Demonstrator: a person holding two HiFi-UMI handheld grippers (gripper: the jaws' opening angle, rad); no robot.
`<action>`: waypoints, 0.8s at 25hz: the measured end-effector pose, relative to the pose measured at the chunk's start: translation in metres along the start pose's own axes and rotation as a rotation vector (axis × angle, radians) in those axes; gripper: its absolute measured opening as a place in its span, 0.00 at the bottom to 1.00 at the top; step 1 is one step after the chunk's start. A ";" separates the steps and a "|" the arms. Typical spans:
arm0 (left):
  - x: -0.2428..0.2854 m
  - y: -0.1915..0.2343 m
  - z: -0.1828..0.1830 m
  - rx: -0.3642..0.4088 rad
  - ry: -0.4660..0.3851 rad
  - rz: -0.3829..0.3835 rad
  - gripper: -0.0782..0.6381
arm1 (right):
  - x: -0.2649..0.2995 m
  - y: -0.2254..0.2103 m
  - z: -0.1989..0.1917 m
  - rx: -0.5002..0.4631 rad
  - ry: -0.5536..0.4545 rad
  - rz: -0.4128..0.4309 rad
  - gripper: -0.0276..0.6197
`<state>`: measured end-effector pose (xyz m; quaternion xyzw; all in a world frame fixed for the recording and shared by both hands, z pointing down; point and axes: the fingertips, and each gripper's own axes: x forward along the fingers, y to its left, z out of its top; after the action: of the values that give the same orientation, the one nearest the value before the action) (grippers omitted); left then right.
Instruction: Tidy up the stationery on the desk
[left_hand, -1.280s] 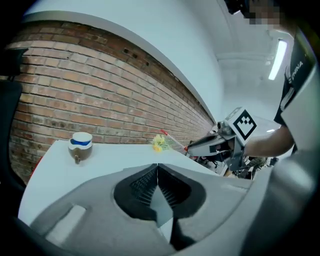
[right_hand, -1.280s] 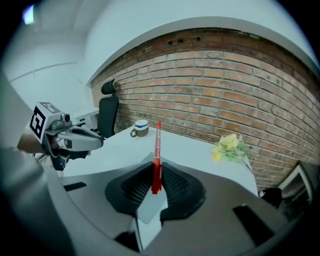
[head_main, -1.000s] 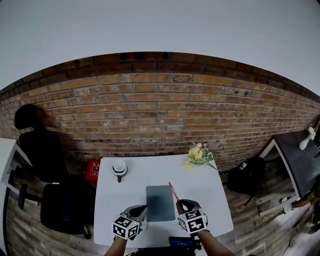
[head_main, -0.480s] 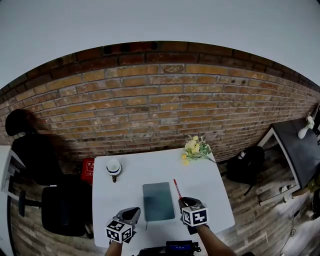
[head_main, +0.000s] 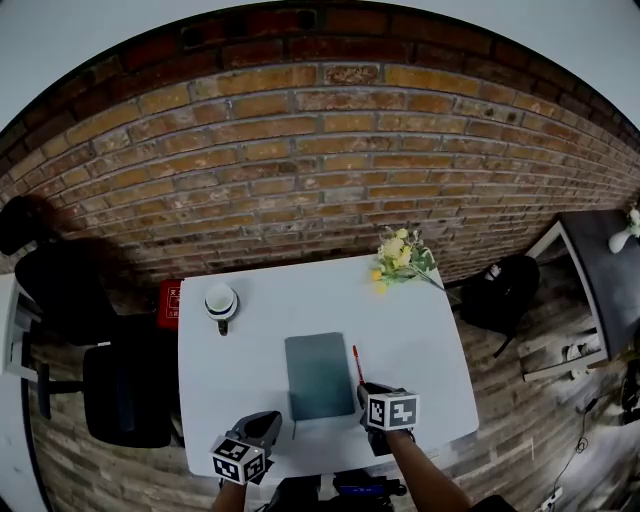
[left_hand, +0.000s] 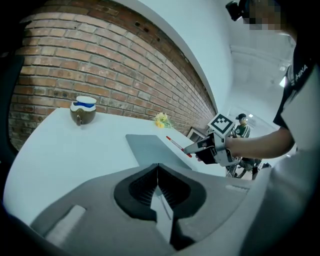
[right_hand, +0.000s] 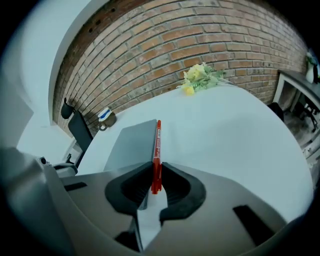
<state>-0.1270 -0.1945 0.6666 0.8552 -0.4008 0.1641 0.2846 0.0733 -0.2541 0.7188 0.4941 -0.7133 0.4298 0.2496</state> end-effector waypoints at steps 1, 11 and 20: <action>0.000 -0.001 -0.003 -0.006 0.006 0.000 0.13 | 0.003 -0.001 -0.003 0.008 0.009 0.001 0.15; -0.005 -0.002 -0.018 -0.013 0.033 0.004 0.13 | 0.015 0.002 -0.022 0.050 0.051 0.023 0.15; -0.009 -0.003 -0.019 -0.004 0.033 0.009 0.13 | 0.016 0.006 -0.030 0.065 0.064 0.048 0.16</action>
<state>-0.1313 -0.1758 0.6752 0.8500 -0.4003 0.1788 0.2921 0.0598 -0.2358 0.7445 0.4708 -0.7023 0.4742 0.2455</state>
